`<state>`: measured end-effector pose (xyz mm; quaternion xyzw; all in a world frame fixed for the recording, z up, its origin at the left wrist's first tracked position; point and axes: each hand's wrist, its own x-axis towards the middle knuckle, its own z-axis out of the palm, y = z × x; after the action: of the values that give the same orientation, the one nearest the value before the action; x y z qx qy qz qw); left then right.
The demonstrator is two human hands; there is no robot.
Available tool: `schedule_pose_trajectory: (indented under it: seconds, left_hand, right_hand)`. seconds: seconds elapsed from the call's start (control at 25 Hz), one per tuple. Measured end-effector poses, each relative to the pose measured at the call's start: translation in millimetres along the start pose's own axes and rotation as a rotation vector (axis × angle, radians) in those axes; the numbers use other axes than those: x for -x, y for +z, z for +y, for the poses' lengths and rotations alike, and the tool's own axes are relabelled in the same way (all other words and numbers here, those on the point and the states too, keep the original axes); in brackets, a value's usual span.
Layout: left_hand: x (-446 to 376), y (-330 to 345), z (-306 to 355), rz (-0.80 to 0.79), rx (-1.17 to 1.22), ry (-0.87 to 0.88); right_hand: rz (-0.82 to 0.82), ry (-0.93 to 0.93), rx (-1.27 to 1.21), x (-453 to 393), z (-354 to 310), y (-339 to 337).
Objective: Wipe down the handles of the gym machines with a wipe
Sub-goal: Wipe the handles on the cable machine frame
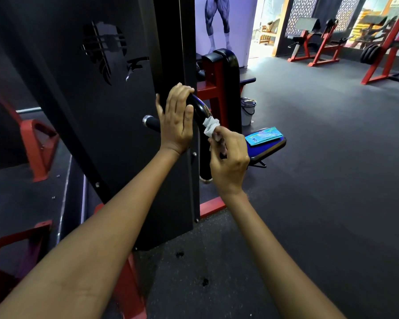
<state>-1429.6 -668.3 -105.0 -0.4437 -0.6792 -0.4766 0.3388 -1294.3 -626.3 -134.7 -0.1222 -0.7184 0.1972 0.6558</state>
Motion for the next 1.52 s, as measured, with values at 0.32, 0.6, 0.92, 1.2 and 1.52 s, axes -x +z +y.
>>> schedule_pose_trajectory:
  seconds: [0.32,0.6,0.92,1.2,1.52]
  left_hand:
    - [1,0,-2,-0.018,0.003,-0.003]
    - [0,4,0,0.029,0.007,0.014]
    - [-1,0,-2,-0.010,0.010,0.015]
    - [-1,2,-7,0.003,-0.006,0.047]
    - [-1,5,-9,0.036,0.016,0.063]
  right_hand:
    - [-0.262,-0.298,0.131,35,25,-11]
    - [-0.149,-0.286,0.196,7,13,-18]
    - [-0.380,-0.318,0.226,73,39,-16]
    - [-0.109,-0.176,0.066,-24,11,-13]
    - [-0.227,-0.098,0.011,22,25,-24]
